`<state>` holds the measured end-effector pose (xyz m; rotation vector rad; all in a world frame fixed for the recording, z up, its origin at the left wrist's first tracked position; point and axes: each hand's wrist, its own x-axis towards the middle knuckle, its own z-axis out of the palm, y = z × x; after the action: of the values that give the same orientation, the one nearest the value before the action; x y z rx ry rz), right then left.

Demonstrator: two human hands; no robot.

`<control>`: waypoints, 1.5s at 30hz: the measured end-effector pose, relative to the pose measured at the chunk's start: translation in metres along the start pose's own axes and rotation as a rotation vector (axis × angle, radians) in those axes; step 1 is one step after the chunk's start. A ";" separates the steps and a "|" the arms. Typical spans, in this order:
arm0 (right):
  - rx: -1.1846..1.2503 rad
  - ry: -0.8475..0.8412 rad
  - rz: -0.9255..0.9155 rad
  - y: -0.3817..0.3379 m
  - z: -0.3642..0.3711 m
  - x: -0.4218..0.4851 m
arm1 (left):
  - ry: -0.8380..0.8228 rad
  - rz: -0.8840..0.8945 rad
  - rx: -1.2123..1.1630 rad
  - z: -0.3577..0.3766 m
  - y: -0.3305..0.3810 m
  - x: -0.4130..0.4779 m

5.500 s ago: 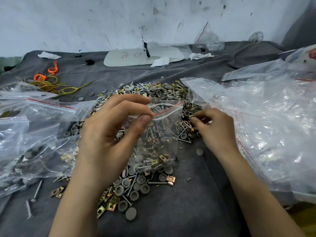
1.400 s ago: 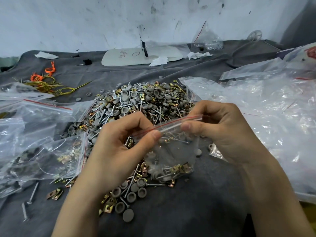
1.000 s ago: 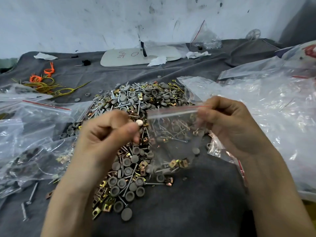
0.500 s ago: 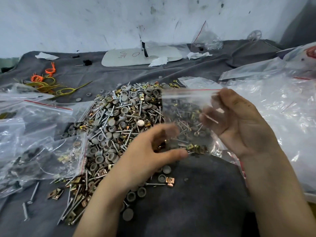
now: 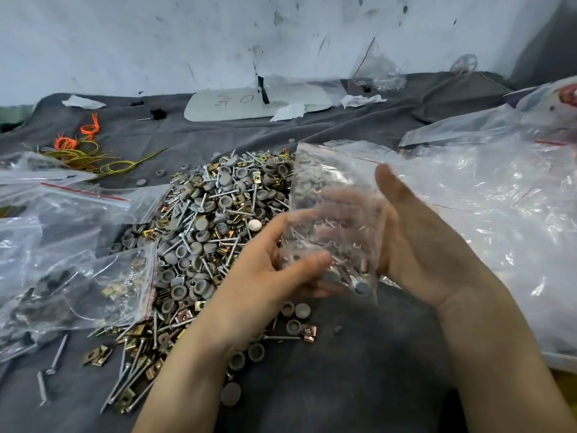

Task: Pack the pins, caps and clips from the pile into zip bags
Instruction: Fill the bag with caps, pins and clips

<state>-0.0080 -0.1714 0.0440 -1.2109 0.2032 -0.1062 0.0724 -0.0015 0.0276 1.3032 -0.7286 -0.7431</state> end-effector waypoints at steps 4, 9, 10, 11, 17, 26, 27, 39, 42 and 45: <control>-0.040 -0.176 0.047 0.001 0.005 -0.005 | 0.220 0.131 0.002 -0.002 0.002 0.001; -0.124 0.006 -0.014 0.007 0.011 0.000 | 0.211 0.067 -0.215 -0.004 0.001 0.002; -0.127 0.034 -0.027 0.007 0.012 0.000 | 0.190 0.034 -0.250 -0.005 0.002 0.002; -0.129 0.043 -0.041 0.007 0.013 0.001 | 0.168 0.009 -0.286 -0.005 0.002 0.001; -0.121 0.070 -0.088 0.007 0.016 0.002 | 0.121 -0.051 -0.409 -0.008 0.008 0.000; -0.149 0.219 -0.160 0.007 0.020 0.004 | 0.070 -0.059 -0.382 -0.009 0.011 -0.002; -0.147 0.230 -0.165 0.007 0.020 0.004 | 0.076 -0.062 -0.378 -0.010 0.011 -0.001; -0.198 0.248 -0.199 0.004 0.020 0.000 | 0.090 -0.071 -0.320 -0.014 0.010 -0.002; -0.210 0.261 -0.210 0.003 0.018 -0.002 | 0.099 -0.058 -0.287 -0.016 0.008 -0.001; -0.223 0.271 -0.215 0.001 0.015 -0.003 | 0.111 -0.063 -0.323 -0.019 0.007 -0.001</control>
<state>-0.0083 -0.1568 0.0489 -1.4376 0.3272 -0.4456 0.0873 0.0111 0.0325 1.0669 -0.4578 -0.7968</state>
